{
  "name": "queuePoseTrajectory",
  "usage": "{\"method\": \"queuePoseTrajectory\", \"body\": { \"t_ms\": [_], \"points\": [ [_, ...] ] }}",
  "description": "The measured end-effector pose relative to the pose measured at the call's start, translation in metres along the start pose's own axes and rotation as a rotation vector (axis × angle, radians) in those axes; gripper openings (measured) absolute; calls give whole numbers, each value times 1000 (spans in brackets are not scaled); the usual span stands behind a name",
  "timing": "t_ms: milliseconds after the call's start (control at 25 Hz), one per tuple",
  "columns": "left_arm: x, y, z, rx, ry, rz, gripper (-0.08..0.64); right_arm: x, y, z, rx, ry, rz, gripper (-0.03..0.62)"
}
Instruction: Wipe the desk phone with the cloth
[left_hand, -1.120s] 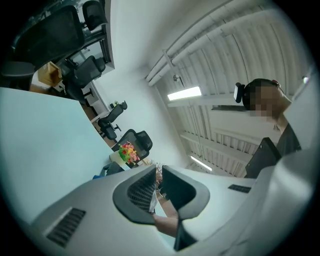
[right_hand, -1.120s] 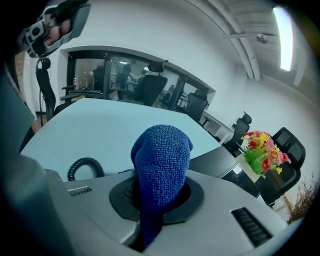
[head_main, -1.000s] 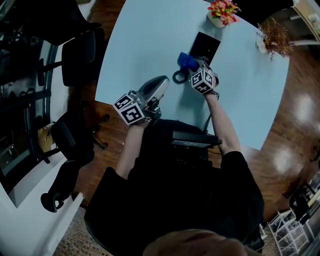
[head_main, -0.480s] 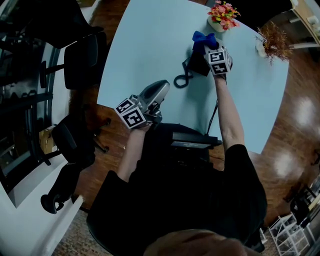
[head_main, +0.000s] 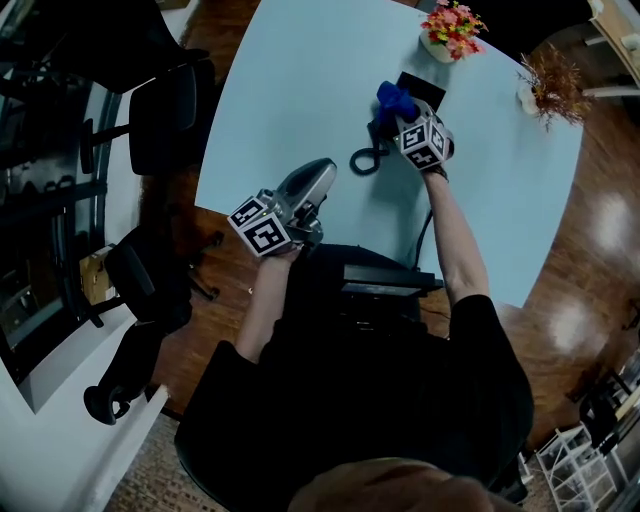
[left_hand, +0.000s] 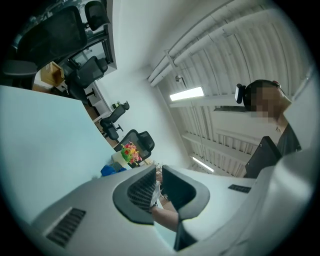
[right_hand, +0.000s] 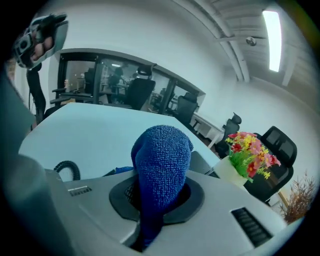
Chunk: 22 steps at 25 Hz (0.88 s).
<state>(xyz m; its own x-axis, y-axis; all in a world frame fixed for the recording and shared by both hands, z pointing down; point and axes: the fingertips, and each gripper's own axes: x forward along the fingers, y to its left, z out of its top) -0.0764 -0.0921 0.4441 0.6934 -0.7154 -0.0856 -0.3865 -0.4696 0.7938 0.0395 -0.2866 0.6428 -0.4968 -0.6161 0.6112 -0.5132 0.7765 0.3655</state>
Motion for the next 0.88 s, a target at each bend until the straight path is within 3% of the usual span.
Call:
{"method": "queuePoseTrajectory", "body": {
  "t_ms": [240, 360, 480, 720, 800, 880],
  "points": [
    [14, -7, -5, -3, 35, -46, 31, -21, 95, -21, -128, 10, 146, 6],
    [18, -8, -7, -4, 44, -51, 31, -29, 111, -31, -123, 43, 223, 6],
    [18, -7, -6, -4, 45, -46, 31, -34, 66, -19, -30, -4, 160, 8],
    [14, -7, -6, 0, 35, -34, 31, -50, -94, 25, 199, -148, -179, 8],
    [12, -7, -6, 1, 28, -28, 31, -43, -119, 22, 216, -129, -218, 8],
    [12, -7, -5, 2, 23, -22, 31, -27, -118, 9, 212, -68, -190, 8]
  ]
}}
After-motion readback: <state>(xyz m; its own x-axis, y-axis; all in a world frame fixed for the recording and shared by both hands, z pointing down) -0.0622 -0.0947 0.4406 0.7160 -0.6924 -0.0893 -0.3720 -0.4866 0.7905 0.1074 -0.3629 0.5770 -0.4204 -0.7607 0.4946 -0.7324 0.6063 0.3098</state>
